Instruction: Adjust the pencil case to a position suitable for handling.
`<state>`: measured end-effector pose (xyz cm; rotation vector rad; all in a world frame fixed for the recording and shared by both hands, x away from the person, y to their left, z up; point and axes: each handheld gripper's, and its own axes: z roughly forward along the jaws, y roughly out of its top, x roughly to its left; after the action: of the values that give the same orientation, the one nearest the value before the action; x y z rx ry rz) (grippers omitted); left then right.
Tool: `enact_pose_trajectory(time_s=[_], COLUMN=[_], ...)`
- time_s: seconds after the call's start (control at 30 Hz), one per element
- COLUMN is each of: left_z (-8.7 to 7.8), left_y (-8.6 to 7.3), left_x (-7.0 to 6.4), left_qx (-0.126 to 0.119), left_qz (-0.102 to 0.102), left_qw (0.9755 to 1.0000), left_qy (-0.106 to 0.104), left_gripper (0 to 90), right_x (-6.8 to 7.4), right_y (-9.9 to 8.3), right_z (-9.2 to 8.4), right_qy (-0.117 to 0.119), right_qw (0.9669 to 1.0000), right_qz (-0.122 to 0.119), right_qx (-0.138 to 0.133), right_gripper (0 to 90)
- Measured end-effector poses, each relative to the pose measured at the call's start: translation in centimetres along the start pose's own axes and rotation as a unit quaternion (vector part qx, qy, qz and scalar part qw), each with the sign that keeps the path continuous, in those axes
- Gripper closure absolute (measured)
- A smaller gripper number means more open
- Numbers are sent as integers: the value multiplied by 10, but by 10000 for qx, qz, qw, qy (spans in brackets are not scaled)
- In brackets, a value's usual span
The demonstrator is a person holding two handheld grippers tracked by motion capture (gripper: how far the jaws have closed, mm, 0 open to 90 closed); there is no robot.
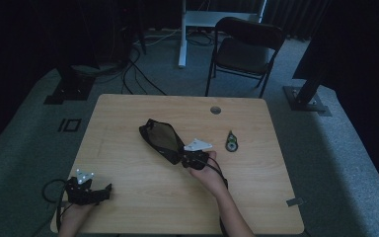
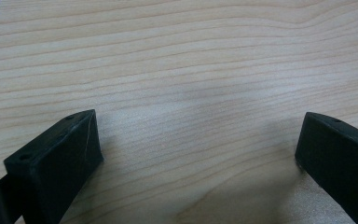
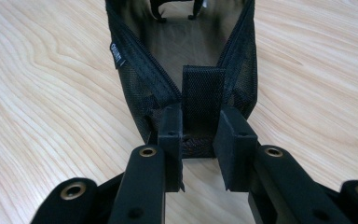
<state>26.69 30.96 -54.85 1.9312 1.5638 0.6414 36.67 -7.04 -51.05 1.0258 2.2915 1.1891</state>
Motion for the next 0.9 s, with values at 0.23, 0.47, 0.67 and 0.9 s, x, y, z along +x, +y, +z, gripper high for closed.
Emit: enact_pose_trajectory(time_s=[0.23,0.47,0.67,0.9], left_z=[0,0,0,0], left_y=[0,0,0,0], left_x=[0,0,0,0], left_qx=[-5,-6,-6,-9], left_qz=[0,-1,0,-3], left_qw=[10000,10000,10000,10000], left_qy=[-1,-2,-1,-2], left_gripper=[3,3,3,3], right_x=[-13,-26,-34,-38], right_y=[-12,-27,-37,-52], right_z=[-15,-37,-52,-71], right_qy=[-158,-376,-542,-697], right_qw=[9998,9991,9981,9968], right_qz=[97,210,303,396], right_qx=[1,3,-2,4], right_gripper=[731,731,731,730])
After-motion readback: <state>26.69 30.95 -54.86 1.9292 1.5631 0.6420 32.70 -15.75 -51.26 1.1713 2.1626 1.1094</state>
